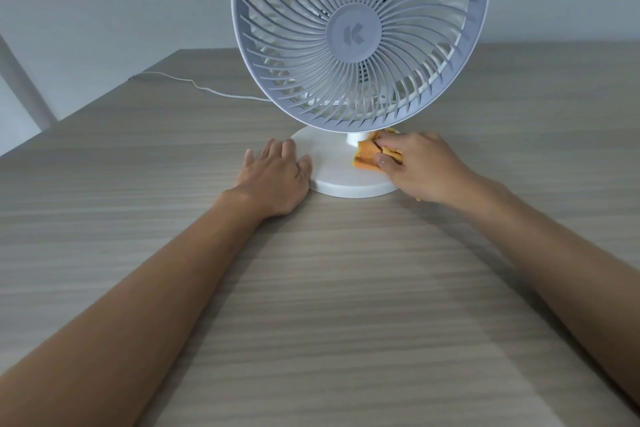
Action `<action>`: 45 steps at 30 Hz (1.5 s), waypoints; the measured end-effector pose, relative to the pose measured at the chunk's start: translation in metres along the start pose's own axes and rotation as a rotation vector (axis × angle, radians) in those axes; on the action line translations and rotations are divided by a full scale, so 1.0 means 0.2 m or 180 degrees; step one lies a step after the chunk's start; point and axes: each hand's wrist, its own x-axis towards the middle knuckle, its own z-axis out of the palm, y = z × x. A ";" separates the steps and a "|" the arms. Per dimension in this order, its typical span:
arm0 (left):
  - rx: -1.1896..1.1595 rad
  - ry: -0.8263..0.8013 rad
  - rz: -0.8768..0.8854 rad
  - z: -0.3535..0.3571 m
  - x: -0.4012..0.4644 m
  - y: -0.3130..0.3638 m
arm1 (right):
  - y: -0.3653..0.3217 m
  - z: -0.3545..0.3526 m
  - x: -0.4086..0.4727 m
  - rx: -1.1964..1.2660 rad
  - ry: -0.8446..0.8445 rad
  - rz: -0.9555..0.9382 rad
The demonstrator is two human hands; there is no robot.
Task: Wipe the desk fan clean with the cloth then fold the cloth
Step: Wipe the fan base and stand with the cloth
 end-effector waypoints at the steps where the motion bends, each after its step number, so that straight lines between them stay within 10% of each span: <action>1: 0.0011 -0.0002 -0.0007 0.00 0.00 0.00 | -0.01 0.00 -0.01 0.0002 -0.0002 -0.0017; 11: -0.0068 0.0071 0.0010 0.02 0.01 -0.02 | -0.17 -0.04 -0.08 0.0715 0.0122 -0.0405; 21: -0.0168 -0.0276 -0.0007 0.02 0.02 -0.02 | -0.05 -0.01 0.02 0.1044 0.1562 0.0837; 35: -0.0032 -0.0416 -0.0066 0.02 0.02 -0.01 | -0.09 -0.02 -0.01 0.0549 0.0269 0.0104; 45: -0.0108 -0.0406 -0.0078 0.02 0.03 -0.01 | 0.04 -0.08 0.02 0.0754 0.1448 0.0729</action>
